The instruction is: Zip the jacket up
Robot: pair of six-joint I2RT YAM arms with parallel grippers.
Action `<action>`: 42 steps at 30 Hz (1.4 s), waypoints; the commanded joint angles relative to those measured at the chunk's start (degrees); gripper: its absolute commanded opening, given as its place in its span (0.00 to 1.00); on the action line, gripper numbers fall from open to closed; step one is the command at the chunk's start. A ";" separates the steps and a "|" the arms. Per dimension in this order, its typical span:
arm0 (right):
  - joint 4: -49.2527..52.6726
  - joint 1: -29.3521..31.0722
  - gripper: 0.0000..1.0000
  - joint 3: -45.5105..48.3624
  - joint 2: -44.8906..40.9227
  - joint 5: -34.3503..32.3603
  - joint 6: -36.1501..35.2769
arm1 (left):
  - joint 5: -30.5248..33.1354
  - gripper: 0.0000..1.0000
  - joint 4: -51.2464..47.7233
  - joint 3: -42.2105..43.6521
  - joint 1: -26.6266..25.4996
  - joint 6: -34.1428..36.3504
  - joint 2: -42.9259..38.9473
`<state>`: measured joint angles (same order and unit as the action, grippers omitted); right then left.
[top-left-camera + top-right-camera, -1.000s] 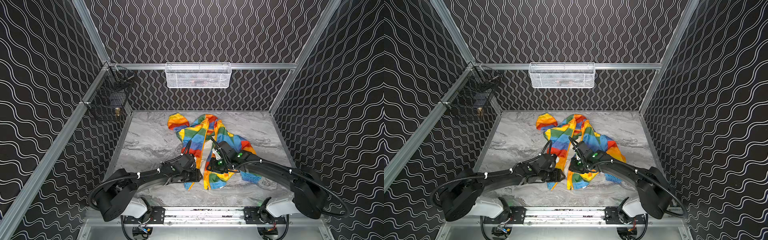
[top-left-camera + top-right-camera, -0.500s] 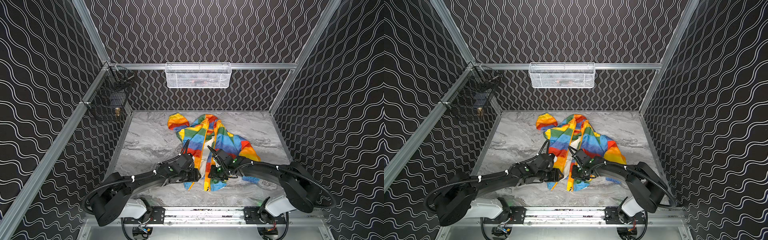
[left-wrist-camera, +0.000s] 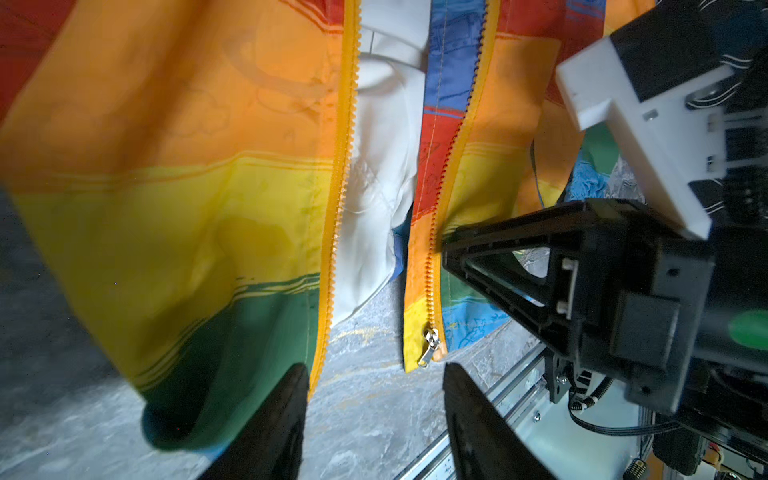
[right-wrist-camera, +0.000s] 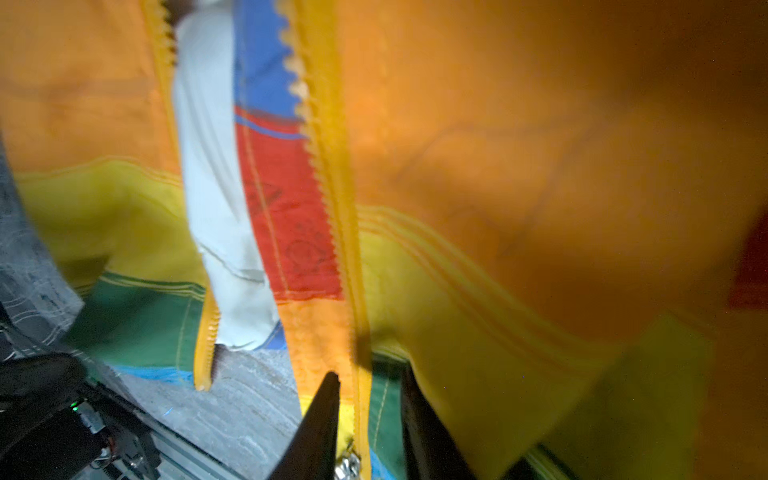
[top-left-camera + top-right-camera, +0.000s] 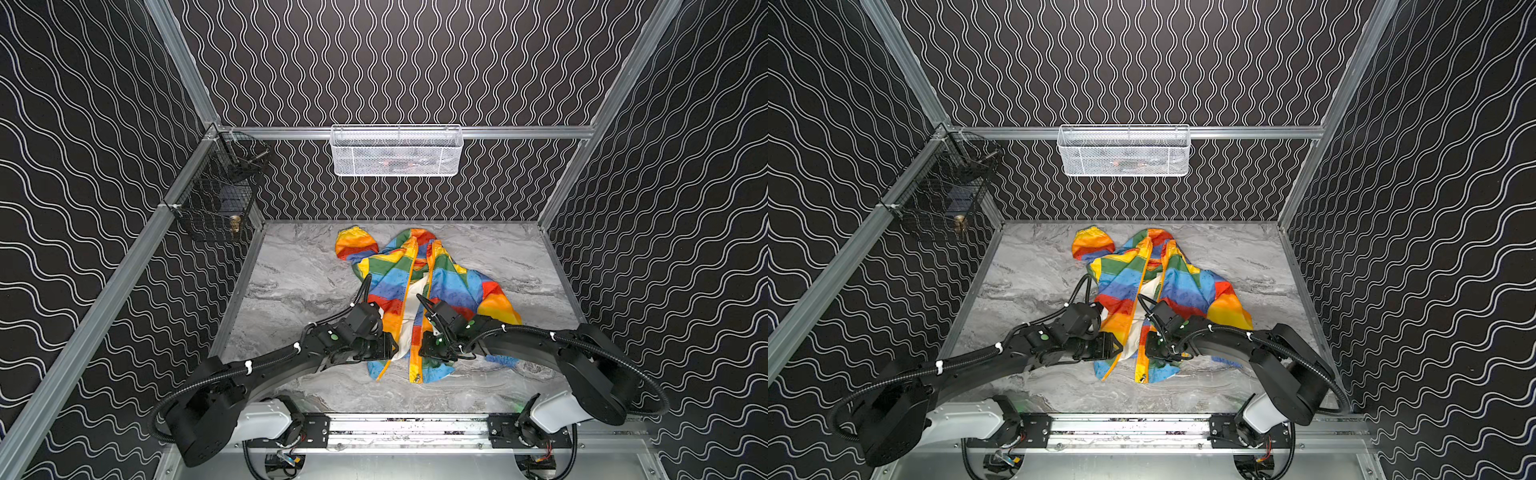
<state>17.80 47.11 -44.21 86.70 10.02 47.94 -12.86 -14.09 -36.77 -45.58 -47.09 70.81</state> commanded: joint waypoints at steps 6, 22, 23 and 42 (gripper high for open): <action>2.36 0.08 0.33 -3.34 -3.96 0.21 0.81 | 0.51 0.56 -9.09 -0.62 2.31 2.31 -4.42; -6.21 7.32 0.37 -2.67 -0.65 4.29 8.73 | -0.50 0.56 -9.51 5.98 2.93 -0.15 -9.05; -7.75 7.62 0.35 -2.45 0.08 4.99 9.53 | -0.63 0.56 -9.02 6.33 3.00 -0.18 -8.73; -20.83 8.79 0.33 1.86 5.85 7.12 18.08 | -3.35 0.55 0.99 11.98 5.59 -0.94 -4.64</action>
<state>0.30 55.81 -42.54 92.14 16.75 64.10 -15.38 -15.99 -25.12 -40.21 -47.66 65.80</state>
